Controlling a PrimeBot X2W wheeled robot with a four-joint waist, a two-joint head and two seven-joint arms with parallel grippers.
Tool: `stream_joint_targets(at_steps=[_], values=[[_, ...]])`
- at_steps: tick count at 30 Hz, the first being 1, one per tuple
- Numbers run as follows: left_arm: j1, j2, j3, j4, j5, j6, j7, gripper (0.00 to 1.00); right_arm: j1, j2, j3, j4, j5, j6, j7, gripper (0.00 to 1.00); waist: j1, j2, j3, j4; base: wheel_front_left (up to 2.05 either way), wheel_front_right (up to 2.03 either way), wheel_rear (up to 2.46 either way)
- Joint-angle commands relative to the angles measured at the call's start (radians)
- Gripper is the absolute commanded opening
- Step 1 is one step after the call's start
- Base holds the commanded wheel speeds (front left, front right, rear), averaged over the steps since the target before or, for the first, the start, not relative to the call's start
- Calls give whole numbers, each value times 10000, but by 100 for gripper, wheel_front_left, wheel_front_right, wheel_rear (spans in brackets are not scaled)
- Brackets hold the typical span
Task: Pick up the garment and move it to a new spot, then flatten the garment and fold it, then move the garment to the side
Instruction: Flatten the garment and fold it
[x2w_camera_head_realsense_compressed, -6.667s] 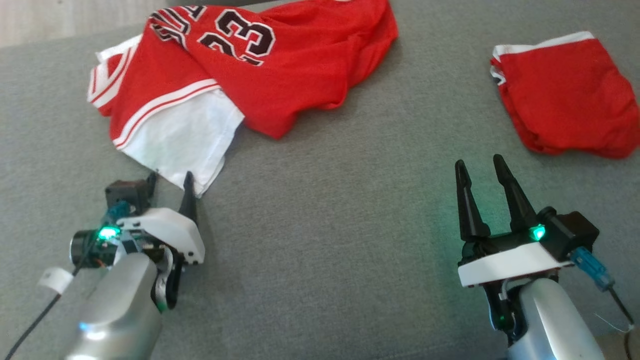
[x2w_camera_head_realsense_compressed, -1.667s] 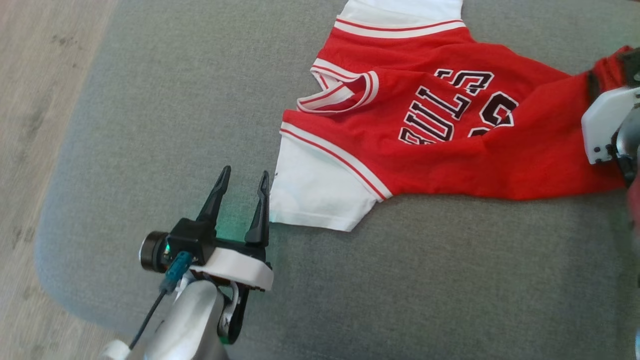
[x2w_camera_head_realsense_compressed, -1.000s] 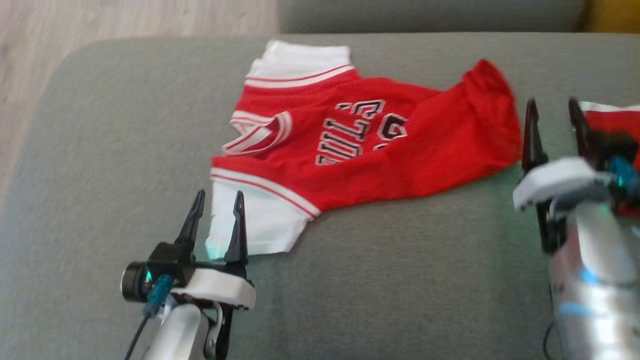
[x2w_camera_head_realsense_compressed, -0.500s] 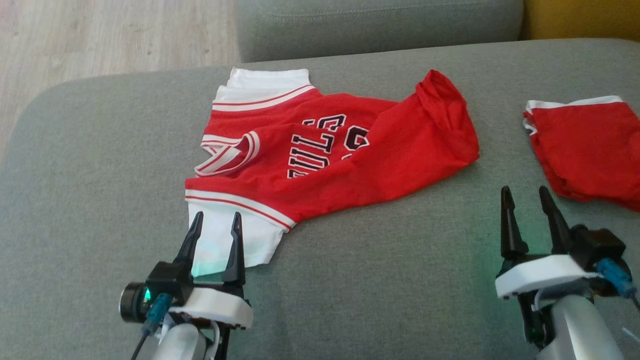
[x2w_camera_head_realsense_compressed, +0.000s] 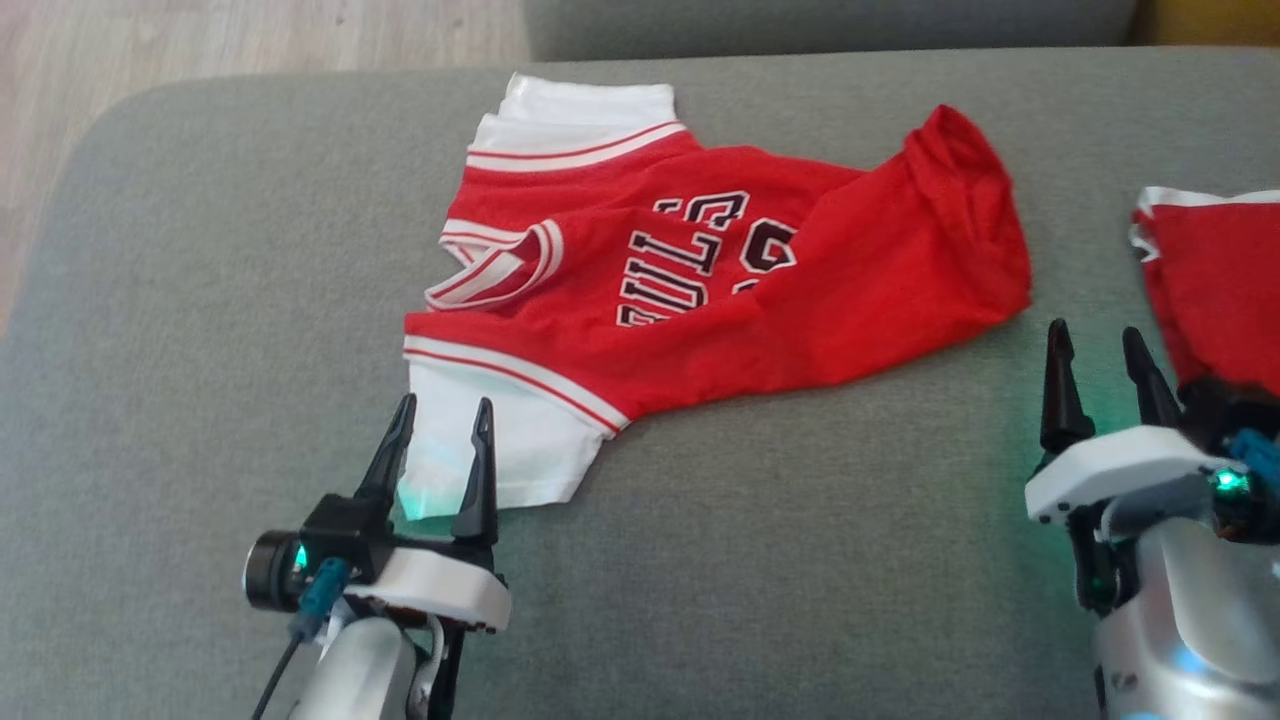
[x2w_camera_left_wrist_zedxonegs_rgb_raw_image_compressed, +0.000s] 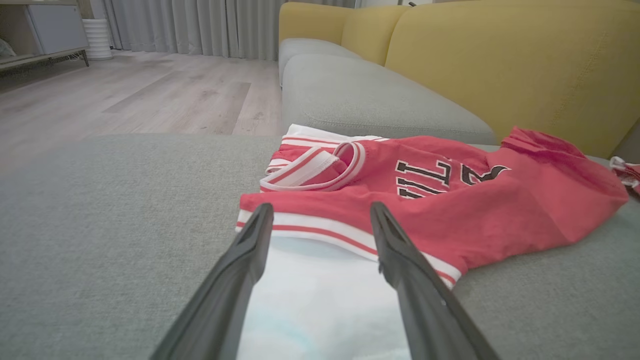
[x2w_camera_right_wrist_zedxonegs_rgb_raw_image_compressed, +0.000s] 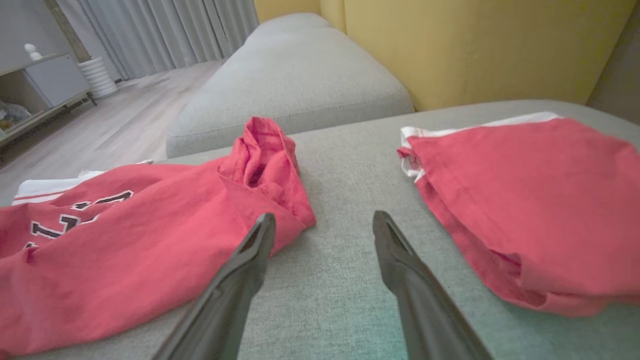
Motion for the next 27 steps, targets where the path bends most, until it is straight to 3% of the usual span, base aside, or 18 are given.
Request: stream_joint_targets(at_steps=[1,16,17,18,19,27], values=[[-463,51,251,-231,97,-31,-95,100,-591,-26,122,149,-16,-19,27,100,-1,0,198,188,0,0,0],[-869,41,176,-82,211,-121,-95,100,-2545,-26,73,3484,258,-19,-437,100,-1,0,778,654,0,0,0],[-882,40,173,-70,215,-119,-95,100,-2643,-26,58,3693,194,-19,-499,78,-1,0,785,670,0,0,0],[-890,40,174,-57,217,-116,-95,100,-2728,-26,39,3882,95,-19,-559,15,-1,0,784,681,0,0,0],[-895,39,176,-43,217,-115,-95,100,-2800,-26,15,4048,5,-19,-625,0,-1,0,775,686,0,0,0],[-718,42,298,94,191,-58,-95,100,-2801,-26,-160,4689,-190,-19,-1025,0,-1,0,292,348,0,0,0]])
